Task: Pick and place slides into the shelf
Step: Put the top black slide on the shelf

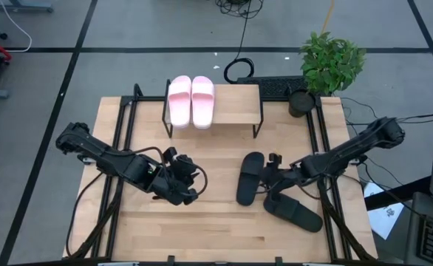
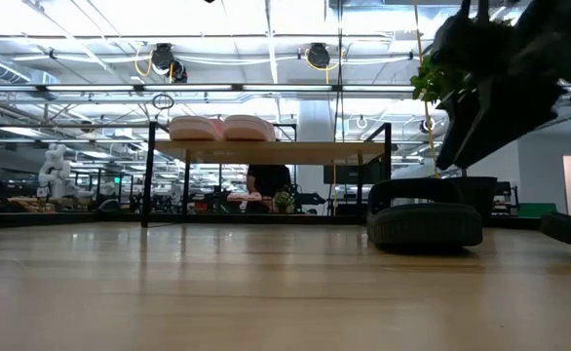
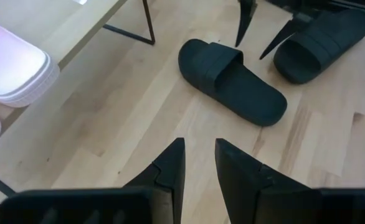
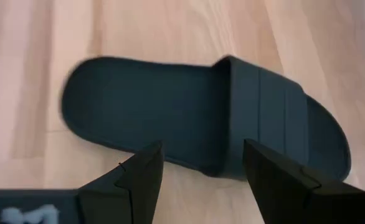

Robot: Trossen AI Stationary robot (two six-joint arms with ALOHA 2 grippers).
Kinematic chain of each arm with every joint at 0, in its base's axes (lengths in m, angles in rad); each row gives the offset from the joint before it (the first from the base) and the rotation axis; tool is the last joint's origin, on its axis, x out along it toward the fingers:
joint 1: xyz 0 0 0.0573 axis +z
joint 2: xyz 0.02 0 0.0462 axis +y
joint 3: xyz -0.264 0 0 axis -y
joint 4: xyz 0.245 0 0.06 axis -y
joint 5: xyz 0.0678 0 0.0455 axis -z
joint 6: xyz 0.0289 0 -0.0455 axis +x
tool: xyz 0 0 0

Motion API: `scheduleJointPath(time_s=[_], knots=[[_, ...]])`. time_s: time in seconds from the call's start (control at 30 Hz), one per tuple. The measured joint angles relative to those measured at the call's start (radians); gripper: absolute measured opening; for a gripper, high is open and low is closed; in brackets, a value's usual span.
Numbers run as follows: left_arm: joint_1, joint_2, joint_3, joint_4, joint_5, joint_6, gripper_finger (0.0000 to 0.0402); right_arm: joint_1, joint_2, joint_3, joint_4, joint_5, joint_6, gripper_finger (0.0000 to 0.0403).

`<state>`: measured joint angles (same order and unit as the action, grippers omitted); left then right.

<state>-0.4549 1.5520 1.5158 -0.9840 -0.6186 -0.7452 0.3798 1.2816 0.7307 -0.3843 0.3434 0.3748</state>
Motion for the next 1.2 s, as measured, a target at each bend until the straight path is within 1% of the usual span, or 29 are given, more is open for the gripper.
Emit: scheduleJointPath(time_s=[0.3,0.6,0.67,1.1,1.2], knots=[[0.000,0.000,0.000,0.000,-0.009,0.006,0.0088,-0.047,0.095,0.001,0.024,0.004,0.001,0.0210],[-0.001,0.000,0.000,0.000,-0.010,0.007,0.0088,-0.053,0.100,0.001,0.030,0.106,0.003,0.0205],[-0.001,0.000,0.000,0.000,-0.010,0.008,0.0088,-0.055,0.102,0.000,0.026,0.127,0.003,0.0196],[-0.001,0.000,0.000,0.000,-0.010,0.016,0.0088,-0.054,0.101,-0.001,0.007,0.131,0.004,0.0112],[-0.002,0.000,0.000,0.000,-0.010,0.014,0.0088,-0.053,0.101,0.000,0.006,0.149,0.005,0.0092]])
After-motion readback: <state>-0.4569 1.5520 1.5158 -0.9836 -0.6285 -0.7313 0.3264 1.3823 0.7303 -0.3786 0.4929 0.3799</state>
